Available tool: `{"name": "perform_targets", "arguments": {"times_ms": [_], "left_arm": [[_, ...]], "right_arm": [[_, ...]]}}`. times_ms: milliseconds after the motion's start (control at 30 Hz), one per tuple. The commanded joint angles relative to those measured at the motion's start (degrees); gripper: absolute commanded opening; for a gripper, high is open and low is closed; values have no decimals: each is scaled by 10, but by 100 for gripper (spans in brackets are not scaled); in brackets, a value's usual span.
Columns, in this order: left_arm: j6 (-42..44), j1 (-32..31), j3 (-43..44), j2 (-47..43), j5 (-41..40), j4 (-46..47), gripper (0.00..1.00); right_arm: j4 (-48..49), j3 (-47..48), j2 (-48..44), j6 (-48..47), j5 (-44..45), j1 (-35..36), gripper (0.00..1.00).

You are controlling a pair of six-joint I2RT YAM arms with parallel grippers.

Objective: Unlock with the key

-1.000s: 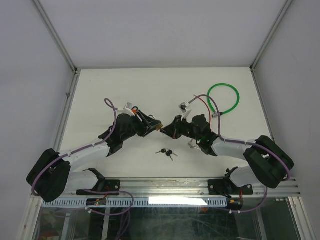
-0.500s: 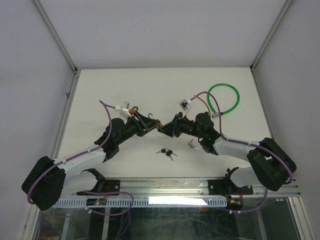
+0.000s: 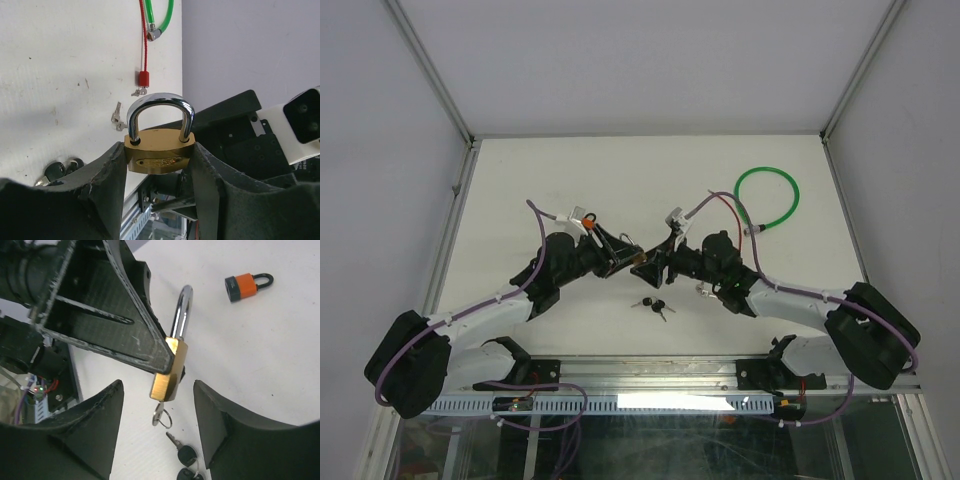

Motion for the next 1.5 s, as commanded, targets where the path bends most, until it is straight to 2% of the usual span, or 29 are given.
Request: {"name": "perform_targets", "arguments": {"times_ms": [0, 300, 400, 433, 533, 600, 667, 833, 1167, 1467], "left_arm": [[-22, 6, 41, -10, 21, 34, 0], [-25, 6, 46, 12, 38, 30, 0], [-24, 6, 47, 11, 40, 27, 1], [-22, 6, 48, 8, 40, 23, 5], [-5, 12, 56, -9, 28, -10, 26], [4, 22, 60, -26, 21, -36, 44], [13, 35, 61, -45, 14, -58, 52], [35, 60, 65, -72, 4, -107, 60], [35, 73, 68, -55, 42, -109, 60], [0, 73, 71, 7, 135, -29, 59]], "right_arm": [[39, 17, 20, -51, 43, 7, 59], [87, 17, 30, -50, 58, 9, 46], [90, 22, 35, -47, 50, 9, 33], [89, 23, 35, -46, 48, 8, 27], [88, 16, 28, -39, 47, 9, 7], [89, 7, 17, -30, 46, 7, 0], [89, -4, 3, -20, 42, 5, 0], [86, -14, -25, 3, 15, 3, 0], [94, -17, -31, 30, -3, 2, 0], [92, -8, -4, 37, -25, 2, 0]]}}
